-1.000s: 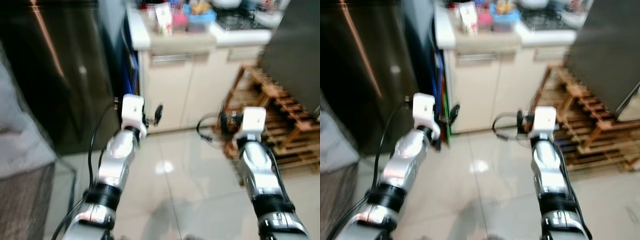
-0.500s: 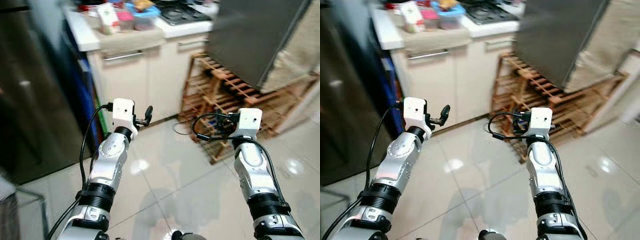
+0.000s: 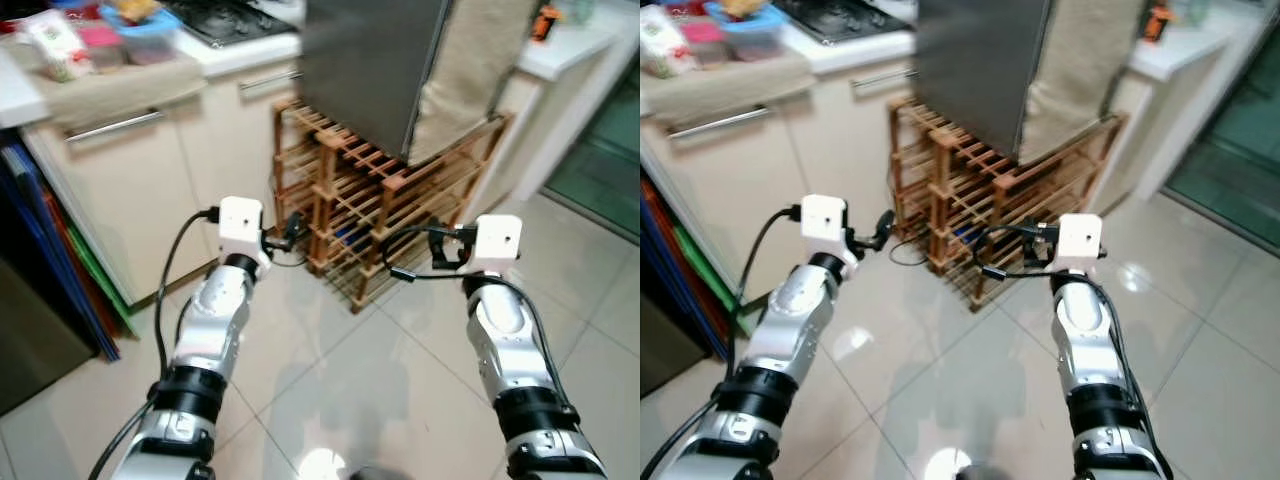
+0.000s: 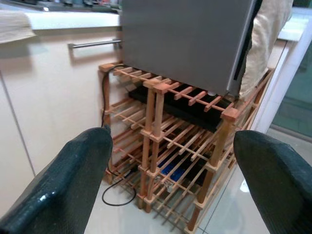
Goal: Restocking fridge
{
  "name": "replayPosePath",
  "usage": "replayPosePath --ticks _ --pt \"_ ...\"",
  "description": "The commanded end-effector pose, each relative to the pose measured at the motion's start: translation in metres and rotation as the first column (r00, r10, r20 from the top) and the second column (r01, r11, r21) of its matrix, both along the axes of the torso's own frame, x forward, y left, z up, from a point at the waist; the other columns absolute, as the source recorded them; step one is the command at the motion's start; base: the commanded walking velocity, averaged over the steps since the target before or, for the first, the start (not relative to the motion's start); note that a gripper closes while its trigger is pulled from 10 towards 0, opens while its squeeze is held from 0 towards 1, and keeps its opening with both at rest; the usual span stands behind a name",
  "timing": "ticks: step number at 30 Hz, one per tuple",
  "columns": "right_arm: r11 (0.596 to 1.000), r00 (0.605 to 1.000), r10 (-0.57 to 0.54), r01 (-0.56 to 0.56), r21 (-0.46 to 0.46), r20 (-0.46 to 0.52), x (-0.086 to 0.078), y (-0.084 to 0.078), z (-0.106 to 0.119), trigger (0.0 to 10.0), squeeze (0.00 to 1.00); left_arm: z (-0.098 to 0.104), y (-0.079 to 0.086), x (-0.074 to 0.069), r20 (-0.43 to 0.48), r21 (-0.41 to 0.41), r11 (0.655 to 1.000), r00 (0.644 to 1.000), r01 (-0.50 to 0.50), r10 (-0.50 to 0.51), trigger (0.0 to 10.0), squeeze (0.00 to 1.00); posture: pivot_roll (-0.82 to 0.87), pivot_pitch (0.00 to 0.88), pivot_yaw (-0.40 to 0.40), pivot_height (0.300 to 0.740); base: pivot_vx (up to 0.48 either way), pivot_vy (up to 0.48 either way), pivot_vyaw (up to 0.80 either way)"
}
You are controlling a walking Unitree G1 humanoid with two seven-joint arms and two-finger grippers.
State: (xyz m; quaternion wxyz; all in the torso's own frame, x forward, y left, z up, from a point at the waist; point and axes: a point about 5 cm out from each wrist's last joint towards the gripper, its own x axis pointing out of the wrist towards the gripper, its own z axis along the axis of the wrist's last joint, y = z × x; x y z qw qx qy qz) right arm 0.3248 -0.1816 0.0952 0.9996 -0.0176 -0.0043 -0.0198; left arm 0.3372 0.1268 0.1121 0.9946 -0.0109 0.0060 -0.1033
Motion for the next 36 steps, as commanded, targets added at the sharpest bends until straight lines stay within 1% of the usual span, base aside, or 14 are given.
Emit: replayPosePath --ticks 1,7,10,13,16,20,31,36 --pt "1.000 1.000 -0.011 0.011 0.001 0.021 0.0010 -0.0042 0.0051 10.0 0.00 0.0015 -0.0067 0.0006 0.007 -0.005 1.000 1.000 0.016 -0.016 10.0 0.00 -0.06 0.012 -0.006 0.740 0.277 -0.390 -0.74" --pt "1.000 1.000 -0.010 0.010 -0.005 0.020 0.0014 -0.0041 0.0048 10.0 0.00 0.0036 -0.0078 0.0031 0.012 -0.011 1.000 1.000 0.014 -0.014 10.0 0.00 -0.06 0.001 -0.003 0.740 0.314 -0.360 -0.73" --pt "1.000 1.000 0.008 -0.008 -0.001 0.031 0.0013 -0.0021 0.0059 10.0 0.00 0.0054 -0.0076 0.0037 0.024 -0.021 1.000 1.000 0.014 -0.014 10.0 0.00 -0.06 0.000 0.000 0.740 0.341 -0.334 -0.71" --pt "1.000 0.999 0.008 -0.008 -0.008 0.033 0.0009 -0.0021 0.0061 10.0 0.00 0.0062 -0.0069 0.0038 0.030 -0.021 1.000 1.000 0.009 -0.008 10.0 0.00 -0.06 0.000 0.000 0.740 0.000 0.000 0.00" --pt "1.000 1.000 0.003 -0.003 -0.009 0.030 0.0004 -0.0034 0.0052 10.0 0.00 0.0096 -0.0072 0.0031 0.055 -0.045 0.999 0.998 0.029 -0.027 10.0 0.00 -0.07 0.000 0.001 0.740 0.000 0.000 0.00" --pt "1.000 1.000 0.004 -0.004 -0.011 0.028 0.0001 -0.0030 0.0043 10.0 0.00 0.0113 -0.0111 0.0023 0.069 -0.034 0.997 0.996 0.063 -0.061 10.0 0.00 -0.06 0.000 0.003 0.740 0.354 0.323 0.00" --pt "1.000 1.000 0.003 -0.002 -0.016 0.027 -0.0012 -0.0037 0.0033 10.0 0.00 0.0097 -0.0105 0.0010 0.071 -0.031 0.998 0.996 0.062 -0.060 10.0 0.00 -0.07 0.000 0.003 0.740 0.391 0.278 0.00" --pt "1.000 1.000 0.003 -0.002 -0.015 0.023 -0.0017 -0.0028 0.0020 10.0 0.00 0.0093 -0.0112 -0.0004 0.079 -0.015 0.997 0.995 0.070 -0.069 10.0 0.00 -0.06 0.000 0.003 0.740 0.392 0.274 0.00"
